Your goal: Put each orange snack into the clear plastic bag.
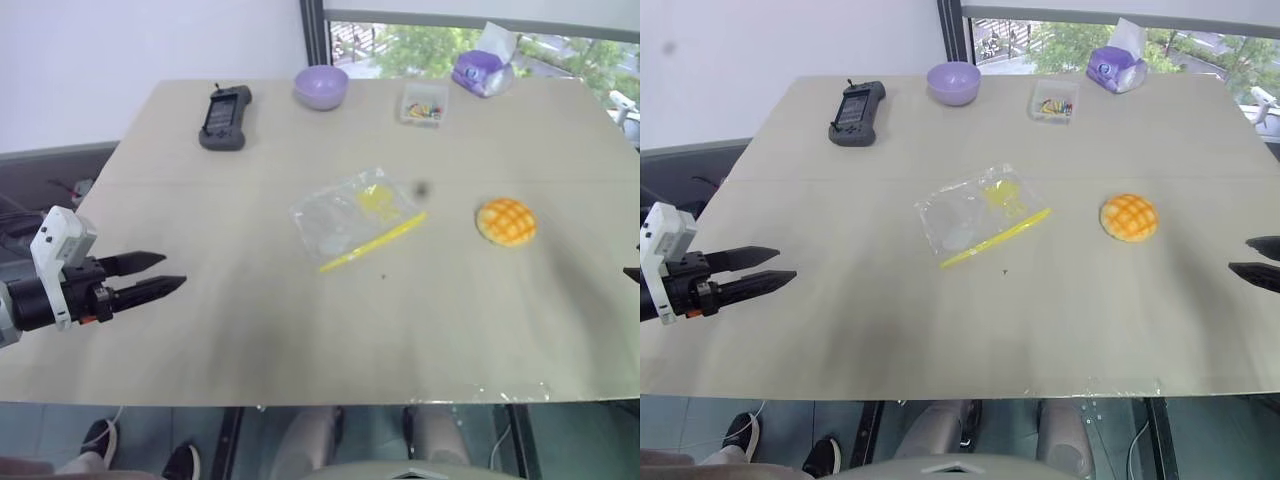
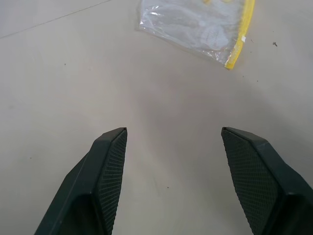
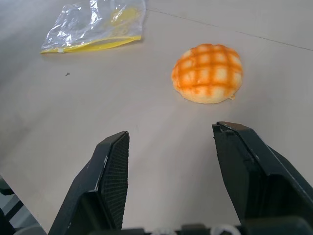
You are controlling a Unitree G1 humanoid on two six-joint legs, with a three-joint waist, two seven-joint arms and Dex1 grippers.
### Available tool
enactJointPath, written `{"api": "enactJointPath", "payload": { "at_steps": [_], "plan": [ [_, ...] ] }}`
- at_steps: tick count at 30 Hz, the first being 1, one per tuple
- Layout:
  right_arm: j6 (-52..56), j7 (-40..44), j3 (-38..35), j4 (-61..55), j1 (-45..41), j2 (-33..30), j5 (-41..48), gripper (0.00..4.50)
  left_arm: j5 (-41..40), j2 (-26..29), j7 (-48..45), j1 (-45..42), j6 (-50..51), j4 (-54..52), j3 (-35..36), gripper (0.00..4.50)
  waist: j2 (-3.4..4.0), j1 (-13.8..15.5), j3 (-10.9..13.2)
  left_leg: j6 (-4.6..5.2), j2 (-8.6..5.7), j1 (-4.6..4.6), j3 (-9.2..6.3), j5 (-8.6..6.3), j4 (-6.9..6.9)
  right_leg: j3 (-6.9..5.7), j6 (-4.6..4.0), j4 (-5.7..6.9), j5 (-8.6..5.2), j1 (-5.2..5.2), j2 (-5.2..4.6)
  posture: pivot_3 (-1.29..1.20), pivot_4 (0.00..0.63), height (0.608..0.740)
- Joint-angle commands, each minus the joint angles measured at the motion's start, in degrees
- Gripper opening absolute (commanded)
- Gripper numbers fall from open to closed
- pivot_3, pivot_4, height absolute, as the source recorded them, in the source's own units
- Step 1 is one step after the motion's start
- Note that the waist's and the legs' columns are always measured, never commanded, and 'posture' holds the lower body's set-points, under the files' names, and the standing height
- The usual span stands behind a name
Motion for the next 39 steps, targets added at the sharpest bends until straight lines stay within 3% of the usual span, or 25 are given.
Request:
{"api": "enactJointPath", "payload": {
  "at_steps": [1,8,29,33,36,39],
  "plan": [
    [-3.6,1.1,-0.4,1.4,-0.7,1.2,-0.3,2.92,0.4,-1.1,-0.1,0.6,-2.6,-1.3,1.9,3.25,0.0,0.0,0.0,0.0,0.0,0.0,0.0,0.0,0.0,0.0,0.0,0.01,0.0,0.0,0.0,0.0,0.15,0.74],
    [-7.1,2.1,-0.5,4.3,-0.8,2.3,-1.2,2.92,1.2,-4.3,4.0,-0.7,-3.6,-3.6,-2.0,3.25,0.0,0.1,0.0,0.0,-0.02,0.02,-0.01,0.0,0.01,0.0,0.0,0.03,0.01,0.01,0.0,0.0,0.15,0.74],
    [-10.7,3.0,0.1,7.1,-1.1,2.8,-1.5,2.92,0.6,-5.3,5.0,-4.1,-3.3,-2.0,-5.1,3.25,0.0,0.0,0.0,0.0,-0.01,0.04,0.01,0.0,0.01,0.02,0.0,0.03,0.01,0.01,0.02,0.0,0.15,0.74],
    [-9.6,1.6,1.9,3.6,-2.4,4.2,-0.2,2.92,-5.5,-13.8,17.3,-11.7,10.7,-6.6,-12.8,3.25,0.05,0.2,0.0,0.0,-0.05,0.09,-0.01,0.0,0.05,0.0,0.01,0.05,0.02,0.09,0.0,0.0,0.15,0.74],
    [-7.7,-1.2,4.0,-1.0,-5.0,6.0,1.7,2.92,-9.0,-26.6,29.3,-18.6,19.6,-8.8,-19.3,3.25,0.06,0.4,0.0,0.0,-0.16,0.09,-0.17,0.01,0.24,-0.08,0.04,0.16,0.03,0.23,-0.02,0.0,0.15,0.74],
    [-5.6,-4.0,5.4,-5.8,-6.8,7.3,3.1,2.92,-7.4,-38.4,41.6,-23.8,26.1,-7.2,-22.0,3.25,-0.09,0.3,0.0,-0.03,-0.23,0.06,-0.28,0.03,0.46,-0.15,0.09,0.26,0.06,0.3,-0.01,0.0,0.15,0.74]
  ]
}}
